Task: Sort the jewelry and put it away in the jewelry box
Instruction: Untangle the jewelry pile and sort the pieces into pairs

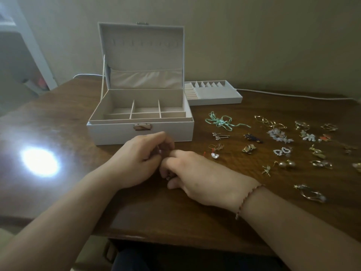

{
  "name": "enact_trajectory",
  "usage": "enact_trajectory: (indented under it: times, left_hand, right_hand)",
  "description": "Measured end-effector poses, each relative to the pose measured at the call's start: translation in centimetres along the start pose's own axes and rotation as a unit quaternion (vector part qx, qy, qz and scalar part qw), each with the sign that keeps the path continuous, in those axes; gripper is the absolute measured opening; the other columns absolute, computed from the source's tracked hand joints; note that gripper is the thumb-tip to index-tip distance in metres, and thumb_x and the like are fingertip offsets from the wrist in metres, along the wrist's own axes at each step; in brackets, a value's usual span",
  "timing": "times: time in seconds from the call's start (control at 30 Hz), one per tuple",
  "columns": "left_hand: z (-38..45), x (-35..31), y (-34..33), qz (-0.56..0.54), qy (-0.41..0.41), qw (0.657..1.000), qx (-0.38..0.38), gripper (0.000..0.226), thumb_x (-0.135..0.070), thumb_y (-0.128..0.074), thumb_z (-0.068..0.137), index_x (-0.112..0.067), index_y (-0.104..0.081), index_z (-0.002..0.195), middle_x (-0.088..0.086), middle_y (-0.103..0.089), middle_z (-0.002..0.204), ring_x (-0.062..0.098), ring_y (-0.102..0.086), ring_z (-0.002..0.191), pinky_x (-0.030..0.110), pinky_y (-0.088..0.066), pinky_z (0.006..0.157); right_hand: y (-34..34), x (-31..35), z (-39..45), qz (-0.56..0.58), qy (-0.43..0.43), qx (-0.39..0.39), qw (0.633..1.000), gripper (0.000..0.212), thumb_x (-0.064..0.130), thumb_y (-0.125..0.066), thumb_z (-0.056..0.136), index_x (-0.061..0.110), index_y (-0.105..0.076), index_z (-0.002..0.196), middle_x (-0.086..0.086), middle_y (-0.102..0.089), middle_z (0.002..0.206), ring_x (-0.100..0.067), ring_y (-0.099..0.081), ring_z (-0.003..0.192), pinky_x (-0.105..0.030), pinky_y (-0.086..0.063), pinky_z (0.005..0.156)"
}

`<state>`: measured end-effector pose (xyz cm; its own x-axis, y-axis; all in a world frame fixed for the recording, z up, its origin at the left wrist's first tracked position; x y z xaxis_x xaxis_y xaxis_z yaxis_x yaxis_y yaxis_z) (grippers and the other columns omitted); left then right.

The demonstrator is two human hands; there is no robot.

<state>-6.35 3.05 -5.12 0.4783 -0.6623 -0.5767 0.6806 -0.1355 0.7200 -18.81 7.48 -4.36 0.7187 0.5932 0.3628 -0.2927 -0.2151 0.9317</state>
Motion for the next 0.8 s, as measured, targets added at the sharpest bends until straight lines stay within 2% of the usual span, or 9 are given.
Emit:
enact_trajectory:
  times: [0.17,0.33,0.5,0.7,0.8]
  left_hand:
    - [0.0,0.5,0.2,0.003,0.004,1.000,-0.023,0.034,-0.029,-0.043,0.077,-0.036,-0.060,0.106,-0.018,-0.062,0.089,0.015,-0.063,0.081,0.033,-0.052,0.068]
    - [0.0,0.7,0.2,0.014,0.007,1.000,-0.024,0.034,-0.027,-0.045,0.079,-0.037,-0.060,0.108,-0.023,-0.059,0.088,0.017,-0.061,0.076,0.036,-0.051,0.065]
    - [-0.2,0.7,0.4,0.027,0.010,0.999,-0.028,0.036,-0.013,-0.051,0.080,-0.033,-0.063,0.107,-0.021,-0.059,0.088,0.019,-0.060,0.073,0.041,-0.052,0.064]
    - [-0.2,0.7,0.6,0.040,0.012,0.999,-0.026,0.036,-0.012,-0.050,0.080,-0.034,-0.063,0.105,-0.021,-0.057,0.085,0.017,-0.056,0.070,0.030,-0.047,0.061]
    - [-0.1,0.6,0.6,0.045,0.016,0.999,-0.024,0.035,-0.014,-0.050,0.079,-0.034,-0.064,0.103,-0.019,-0.057,0.083,0.018,-0.058,0.072,0.034,-0.048,0.062]
  right_hand:
    - [-0.3,0.3,-0.4,-0.017,0.034,-0.018,0.999,0.022,0.007,-0.062,0.091,0.024,-0.057,0.103,0.006,-0.050,0.108,-0.008,-0.054,0.090,-0.026,-0.052,0.074]
    - [-0.4,0.6,-0.7,-0.036,0.053,-0.029,0.998,0.018,0.008,-0.057,0.093,0.021,-0.058,0.105,0.001,-0.053,0.107,-0.015,-0.054,0.092,-0.033,-0.052,0.075]
    - [-0.6,1.1,-1.2,-0.071,0.052,-0.044,0.995,0.020,0.009,-0.050,0.096,0.017,-0.056,0.113,-0.004,-0.050,0.111,-0.021,-0.051,0.100,-0.039,-0.052,0.079]
    - [-0.2,1.2,-1.9,-0.089,0.047,-0.074,0.992,0.027,0.001,-0.049,0.092,0.017,-0.055,0.114,-0.005,-0.050,0.109,-0.021,-0.048,0.099,-0.034,-0.048,0.075]
    - [-0.3,0.9,-1.8,-0.088,0.027,-0.072,0.993,0.031,0.003,-0.048,0.091,0.018,-0.051,0.117,-0.005,-0.047,0.112,-0.020,-0.045,0.102,-0.037,-0.050,0.079]
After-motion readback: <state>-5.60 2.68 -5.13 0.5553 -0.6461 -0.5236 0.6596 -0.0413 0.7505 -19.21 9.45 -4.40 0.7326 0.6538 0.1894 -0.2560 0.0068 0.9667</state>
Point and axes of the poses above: each hand's wrist, its own z-axis towards the middle knuckle, its own y-axis out of the back of the hand, x = y × z, the point moved 5 cm from there along z, towards the middle knuckle
